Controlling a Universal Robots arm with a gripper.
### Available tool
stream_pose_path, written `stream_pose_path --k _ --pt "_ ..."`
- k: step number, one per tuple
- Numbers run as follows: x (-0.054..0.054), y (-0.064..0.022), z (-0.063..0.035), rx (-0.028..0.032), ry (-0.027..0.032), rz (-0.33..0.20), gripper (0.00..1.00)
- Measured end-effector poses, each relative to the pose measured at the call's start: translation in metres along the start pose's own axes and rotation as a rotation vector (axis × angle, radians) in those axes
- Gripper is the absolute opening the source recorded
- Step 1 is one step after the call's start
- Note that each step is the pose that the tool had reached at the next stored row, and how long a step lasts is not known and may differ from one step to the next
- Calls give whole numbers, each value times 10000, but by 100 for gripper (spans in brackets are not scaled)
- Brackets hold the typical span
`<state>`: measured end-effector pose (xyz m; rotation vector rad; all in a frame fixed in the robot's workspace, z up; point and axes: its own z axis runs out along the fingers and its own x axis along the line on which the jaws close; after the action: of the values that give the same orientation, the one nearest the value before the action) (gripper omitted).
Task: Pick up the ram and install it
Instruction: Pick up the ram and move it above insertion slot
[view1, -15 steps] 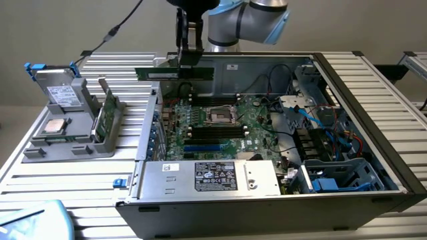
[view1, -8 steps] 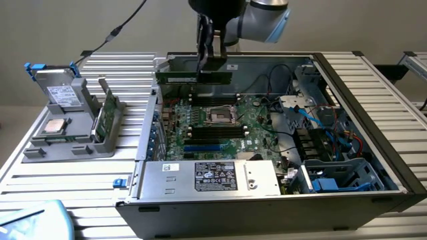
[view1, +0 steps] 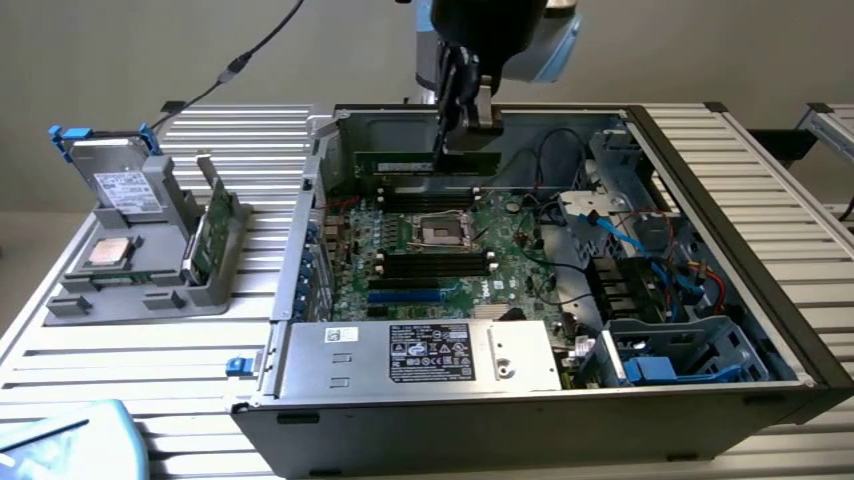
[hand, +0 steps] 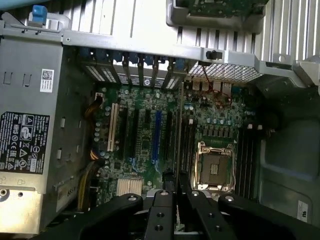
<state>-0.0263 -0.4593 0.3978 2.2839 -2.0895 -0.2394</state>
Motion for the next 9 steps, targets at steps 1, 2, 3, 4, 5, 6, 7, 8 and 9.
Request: stream_pose_path --k 1,2,3,4,5,6,7,8,9 --pt "-3 -46 12 0 0 0 14" --pt "-7 -97 25 -1 0 -1 14" --pt "-18 -146 38 0 0 0 14" --pt "-36 -186 52 -2 0 1 14" --pt "-57 -217 69 -3 -1 0 14" --pt "-77 -240 85 -4 0 0 14" --pt "-95 -258 103 -6 0 0 14" --pt "-113 -271 122 -8 -1 1 14" --pt "-133 -280 141 -7 -1 3 14"
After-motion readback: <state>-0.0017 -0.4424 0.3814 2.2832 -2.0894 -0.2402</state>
